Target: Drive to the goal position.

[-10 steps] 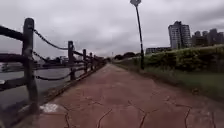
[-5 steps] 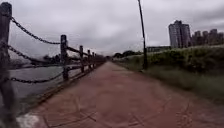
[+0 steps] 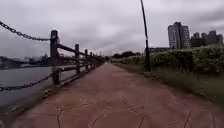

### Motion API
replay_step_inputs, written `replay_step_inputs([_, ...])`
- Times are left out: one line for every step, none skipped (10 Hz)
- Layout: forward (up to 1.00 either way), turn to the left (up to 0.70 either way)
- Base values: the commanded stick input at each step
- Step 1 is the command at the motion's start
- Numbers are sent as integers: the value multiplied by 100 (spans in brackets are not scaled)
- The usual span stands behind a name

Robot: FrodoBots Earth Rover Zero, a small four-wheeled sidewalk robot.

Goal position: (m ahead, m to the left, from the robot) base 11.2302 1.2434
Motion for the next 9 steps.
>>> replay_step_inputs([100,0])
replay_step_inputs([100,0])
replay_step_inputs([100,0])
replay_step_inputs([100,0])
replay_step_inputs([100,0])
replay_step_inputs([100,0])
replay_step_inputs([99,0])
replay_step_inputs([99,0])
replay_step_inputs([99,0])
